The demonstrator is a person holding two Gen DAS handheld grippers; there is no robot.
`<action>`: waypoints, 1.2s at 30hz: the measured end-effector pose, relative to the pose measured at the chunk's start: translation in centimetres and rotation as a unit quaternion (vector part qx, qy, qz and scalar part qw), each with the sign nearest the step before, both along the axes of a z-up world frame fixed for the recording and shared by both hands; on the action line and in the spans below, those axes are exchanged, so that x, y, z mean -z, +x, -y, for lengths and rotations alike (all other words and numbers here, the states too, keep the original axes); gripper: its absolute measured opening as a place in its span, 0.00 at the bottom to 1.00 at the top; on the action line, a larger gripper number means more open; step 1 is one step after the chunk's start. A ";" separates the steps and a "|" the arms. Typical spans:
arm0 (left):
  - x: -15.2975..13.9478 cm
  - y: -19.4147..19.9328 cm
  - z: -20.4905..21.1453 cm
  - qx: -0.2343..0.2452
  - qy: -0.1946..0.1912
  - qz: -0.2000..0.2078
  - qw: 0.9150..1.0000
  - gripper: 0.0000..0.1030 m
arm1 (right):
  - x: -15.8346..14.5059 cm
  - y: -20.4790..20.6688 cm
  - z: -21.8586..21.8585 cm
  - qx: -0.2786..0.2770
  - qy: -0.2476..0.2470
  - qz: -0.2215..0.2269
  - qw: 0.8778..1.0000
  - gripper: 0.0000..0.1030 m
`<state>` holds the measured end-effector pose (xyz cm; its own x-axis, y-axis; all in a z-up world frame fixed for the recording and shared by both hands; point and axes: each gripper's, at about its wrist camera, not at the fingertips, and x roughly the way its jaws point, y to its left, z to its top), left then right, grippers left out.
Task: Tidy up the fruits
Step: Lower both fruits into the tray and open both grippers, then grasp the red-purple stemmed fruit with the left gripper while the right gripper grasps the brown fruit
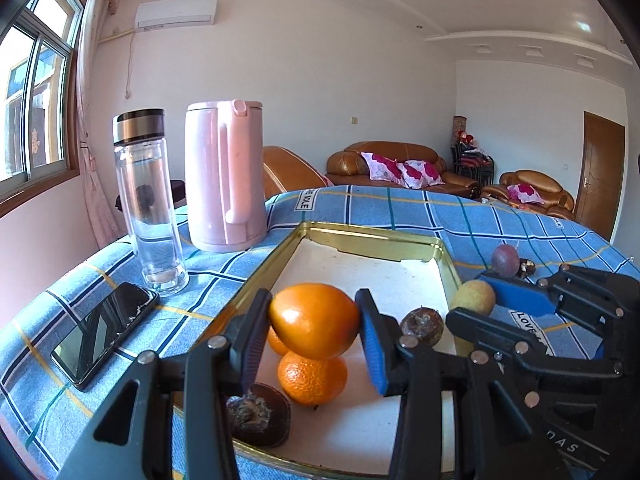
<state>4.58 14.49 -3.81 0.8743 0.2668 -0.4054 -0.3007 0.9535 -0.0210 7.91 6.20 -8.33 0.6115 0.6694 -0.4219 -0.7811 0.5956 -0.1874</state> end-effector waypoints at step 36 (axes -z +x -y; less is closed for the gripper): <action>-2.7 0.5 3.9 0.042 0.011 0.001 0.999 0.75 | -1.0 1.7 3.9 0.031 -0.093 -0.034 0.995 0.53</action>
<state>5.06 10.56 -1.10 0.8946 0.2018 -0.3987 -0.2199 0.9755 0.0004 9.63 2.30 -7.34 0.6151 0.5373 -0.5771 -0.7585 0.6030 -0.2471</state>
